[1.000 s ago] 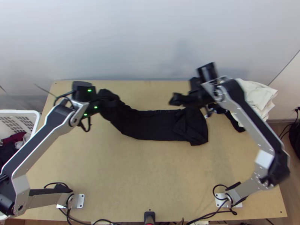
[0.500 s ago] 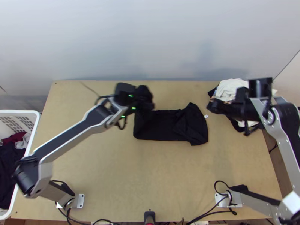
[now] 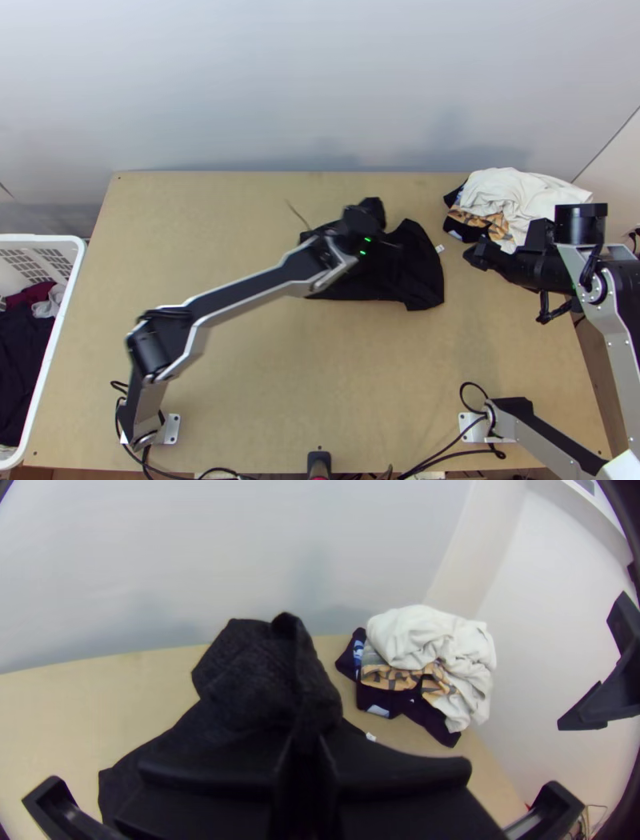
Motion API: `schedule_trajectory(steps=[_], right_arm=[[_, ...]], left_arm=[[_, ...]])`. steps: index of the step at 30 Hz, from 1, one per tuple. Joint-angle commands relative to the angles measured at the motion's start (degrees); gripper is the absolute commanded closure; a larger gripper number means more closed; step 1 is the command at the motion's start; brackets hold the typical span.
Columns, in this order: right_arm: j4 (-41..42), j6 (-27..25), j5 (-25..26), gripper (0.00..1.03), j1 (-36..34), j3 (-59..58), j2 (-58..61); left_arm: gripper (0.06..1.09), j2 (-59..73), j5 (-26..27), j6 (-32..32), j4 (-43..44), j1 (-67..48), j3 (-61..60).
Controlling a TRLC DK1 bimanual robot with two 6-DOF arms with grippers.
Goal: Fold the t-shirt
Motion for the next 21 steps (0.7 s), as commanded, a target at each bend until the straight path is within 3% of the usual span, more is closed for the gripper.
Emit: schedule_trajectory(steps=[1, 21], right_arm=[[0.21, 0.01, 0.12, 0.04, -0.52, -1.9, -0.23], [1.18, -0.08, 0.12, 0.04, -2.1, -3.31, 0.21]], left_arm=[[1.05, 8.89, -4.6, 1.56, 2.71, -5.12, 7.7], [1.05, 22.25, 1.99, -0.19, -3.88, -7.15, 22.82]])
